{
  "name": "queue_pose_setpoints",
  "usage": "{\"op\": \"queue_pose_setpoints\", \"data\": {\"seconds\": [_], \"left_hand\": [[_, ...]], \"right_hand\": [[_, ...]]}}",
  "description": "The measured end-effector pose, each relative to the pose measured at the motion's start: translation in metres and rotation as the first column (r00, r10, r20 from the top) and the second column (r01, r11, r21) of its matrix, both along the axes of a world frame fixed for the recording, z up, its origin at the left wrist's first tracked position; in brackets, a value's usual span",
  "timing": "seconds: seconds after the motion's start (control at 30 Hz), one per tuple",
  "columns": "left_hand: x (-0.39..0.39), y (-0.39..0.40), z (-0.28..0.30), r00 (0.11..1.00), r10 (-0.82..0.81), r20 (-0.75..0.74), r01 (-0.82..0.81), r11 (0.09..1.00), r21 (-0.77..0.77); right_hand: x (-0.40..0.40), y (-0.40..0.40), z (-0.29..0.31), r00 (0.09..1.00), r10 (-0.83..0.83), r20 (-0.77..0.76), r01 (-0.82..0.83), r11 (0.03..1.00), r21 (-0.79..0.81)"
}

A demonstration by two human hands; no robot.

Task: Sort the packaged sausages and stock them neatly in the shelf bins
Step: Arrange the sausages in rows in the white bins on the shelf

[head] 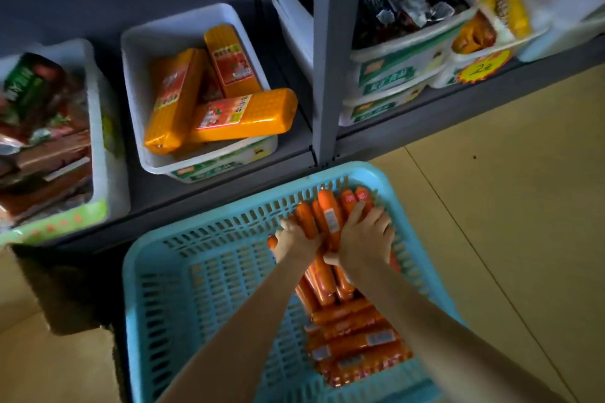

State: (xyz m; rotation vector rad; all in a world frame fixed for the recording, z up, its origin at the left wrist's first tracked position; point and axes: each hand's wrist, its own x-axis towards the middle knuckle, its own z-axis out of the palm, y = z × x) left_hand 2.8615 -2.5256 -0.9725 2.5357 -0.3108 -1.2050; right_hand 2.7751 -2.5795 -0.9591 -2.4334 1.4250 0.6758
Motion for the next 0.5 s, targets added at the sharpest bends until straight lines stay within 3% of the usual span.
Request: {"op": "queue_pose_setpoints", "data": {"seconds": [0.17, 0.5], "left_hand": [[0.007, 0.002, -0.002, 0.993, 0.089, -0.082, -0.089, 0.996, 0.006], [0.01, 0.049, 0.003, 0.991, -0.131, 0.015, 0.131, 0.991, -0.028]], "right_hand": [[0.008, 0.0, -0.001, 0.998, -0.038, -0.045, 0.04, 0.998, 0.044], [0.02, 0.01, -0.005, 0.996, -0.08, -0.036, 0.081, 0.997, 0.015]]}}
